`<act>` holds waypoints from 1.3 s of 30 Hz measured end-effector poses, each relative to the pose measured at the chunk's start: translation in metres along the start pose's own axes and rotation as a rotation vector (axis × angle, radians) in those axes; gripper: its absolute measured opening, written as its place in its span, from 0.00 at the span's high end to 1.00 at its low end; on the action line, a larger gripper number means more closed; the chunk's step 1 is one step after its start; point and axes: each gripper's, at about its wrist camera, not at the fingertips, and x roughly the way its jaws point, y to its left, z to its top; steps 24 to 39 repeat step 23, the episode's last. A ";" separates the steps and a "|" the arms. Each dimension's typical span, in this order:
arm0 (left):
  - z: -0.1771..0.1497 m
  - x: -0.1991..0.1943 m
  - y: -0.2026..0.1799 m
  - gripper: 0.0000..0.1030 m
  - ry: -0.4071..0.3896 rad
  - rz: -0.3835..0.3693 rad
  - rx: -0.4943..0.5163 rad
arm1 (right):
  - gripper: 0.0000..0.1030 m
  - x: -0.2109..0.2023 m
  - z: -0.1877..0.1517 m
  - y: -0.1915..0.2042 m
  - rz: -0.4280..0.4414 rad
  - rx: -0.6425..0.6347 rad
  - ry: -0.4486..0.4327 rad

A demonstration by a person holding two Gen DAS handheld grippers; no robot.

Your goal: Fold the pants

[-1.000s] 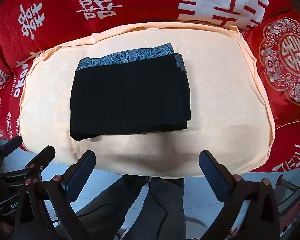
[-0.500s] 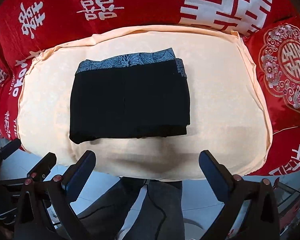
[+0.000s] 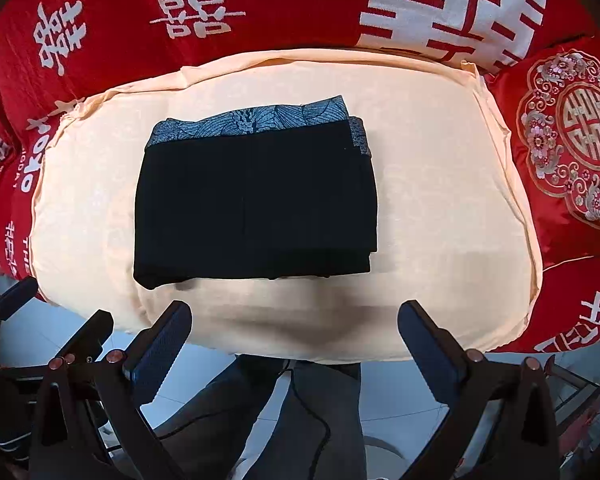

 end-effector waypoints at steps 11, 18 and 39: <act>0.001 0.000 -0.004 0.00 -0.001 0.009 0.006 | 0.00 0.002 0.000 0.000 -0.002 -0.006 0.005; 0.002 0.001 -0.003 0.00 -0.008 -0.001 0.007 | 0.00 0.003 -0.001 0.000 -0.003 -0.006 0.006; 0.003 -0.001 -0.007 0.00 -0.012 -0.010 0.025 | 0.00 0.004 -0.001 -0.001 -0.003 -0.008 0.007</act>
